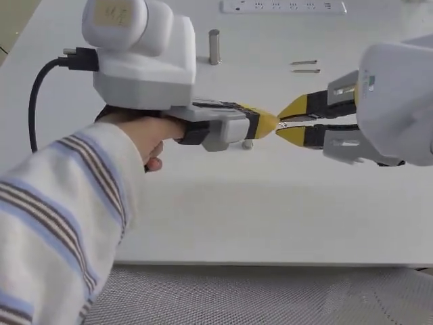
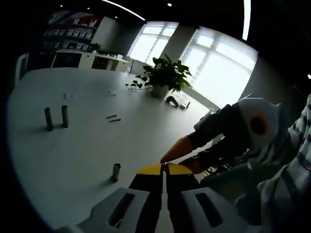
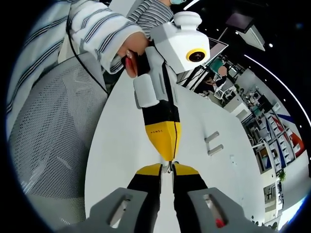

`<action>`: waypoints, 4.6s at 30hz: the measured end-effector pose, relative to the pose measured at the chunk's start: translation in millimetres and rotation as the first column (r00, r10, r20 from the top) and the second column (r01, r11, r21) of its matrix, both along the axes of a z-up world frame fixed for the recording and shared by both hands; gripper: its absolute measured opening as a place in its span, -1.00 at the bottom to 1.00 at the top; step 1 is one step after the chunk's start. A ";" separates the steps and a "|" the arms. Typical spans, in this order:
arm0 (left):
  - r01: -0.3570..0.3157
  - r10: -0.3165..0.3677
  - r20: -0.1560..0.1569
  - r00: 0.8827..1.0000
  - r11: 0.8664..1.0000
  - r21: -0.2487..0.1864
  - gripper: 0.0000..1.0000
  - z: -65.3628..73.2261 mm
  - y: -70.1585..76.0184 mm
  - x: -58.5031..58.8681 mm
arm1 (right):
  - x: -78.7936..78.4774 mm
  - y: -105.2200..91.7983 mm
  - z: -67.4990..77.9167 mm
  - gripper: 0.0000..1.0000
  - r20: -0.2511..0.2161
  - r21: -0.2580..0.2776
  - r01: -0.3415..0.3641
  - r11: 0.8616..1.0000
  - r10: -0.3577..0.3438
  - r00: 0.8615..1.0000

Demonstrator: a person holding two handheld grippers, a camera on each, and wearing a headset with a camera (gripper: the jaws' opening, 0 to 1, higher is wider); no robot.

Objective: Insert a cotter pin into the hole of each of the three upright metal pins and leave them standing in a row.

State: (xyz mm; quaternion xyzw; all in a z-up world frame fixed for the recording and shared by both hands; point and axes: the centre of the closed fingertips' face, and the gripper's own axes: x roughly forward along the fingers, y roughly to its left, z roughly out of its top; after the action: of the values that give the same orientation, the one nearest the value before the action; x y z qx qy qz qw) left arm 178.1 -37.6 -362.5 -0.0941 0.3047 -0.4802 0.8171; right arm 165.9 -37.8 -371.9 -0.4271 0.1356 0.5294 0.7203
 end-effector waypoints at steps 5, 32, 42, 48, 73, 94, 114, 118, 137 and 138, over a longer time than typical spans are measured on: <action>0.067 -0.070 0.091 0.993 0.997 0.035 -1.00 5.4 0.8 -7.7 | -0.5 -5.4 0.4 -0.95 -0.087 0.063 0.040 0.997 -0.035 0.996; 0.418 -0.496 0.433 0.753 0.868 0.269 -1.00 21.4 -9.6 -52.6 | -44.7 4.1 5.4 -1.00 -0.431 0.270 0.075 0.960 0.051 0.901; 0.449 -0.528 0.425 0.735 0.849 0.278 -1.00 17.9 -12.2 -63.5 | -54.1 5.1 4.1 -1.00 -0.444 0.262 0.036 0.964 0.087 0.892; 0.469 -0.566 0.384 0.730 0.823 0.321 -1.00 4.3 -7.1 -65.4 | -60.1 4.0 4.3 -1.00 -0.449 0.241 0.009 0.970 0.103 0.887; 0.389 -0.466 0.315 0.827 0.878 0.278 -0.70 -3.0 -0.7 -40.2 | -29.4 -6.9 -6.1 -1.00 -0.407 0.216 0.063 0.974 0.031 0.913; 0.216 -0.355 0.265 0.897 0.872 0.439 -0.74 -48.9 20.2 47.2 | 33.9 -29.7 -51.7 -1.00 -0.378 0.082 0.185 0.979 -0.141 0.915; 0.296 -0.467 0.229 0.854 0.799 0.524 -0.77 -77.6 9.7 54.8 | 53.4 -22.9 -75.9 -1.00 -0.390 0.046 0.152 0.987 -0.122 0.912; 0.295 -0.469 0.229 0.853 0.796 0.528 -0.79 -82.1 10.4 60.0 | 54.7 -21.6 -77.6 -1.00 -0.398 0.049 0.148 0.988 -0.116 0.910; 0.347 -0.517 0.224 0.826 0.781 0.519 -0.88 -80.3 2.5 52.1 | 55.3 -14.6 -72.6 -1.00 -0.387 0.063 0.079 0.995 -0.049 0.921; 0.347 -0.517 0.225 0.826 0.781 0.519 -0.88 -80.6 2.6 52.2 | 55.0 -13.4 -72.1 -1.00 -0.382 0.066 0.074 0.995 -0.043 0.923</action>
State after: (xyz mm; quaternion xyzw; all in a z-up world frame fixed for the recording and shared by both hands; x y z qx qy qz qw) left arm 230.2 -35.0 -443.0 0.2624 0.2696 -0.5807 0.7220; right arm 220.9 -51.3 -444.1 -0.2832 0.2642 0.5853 0.7123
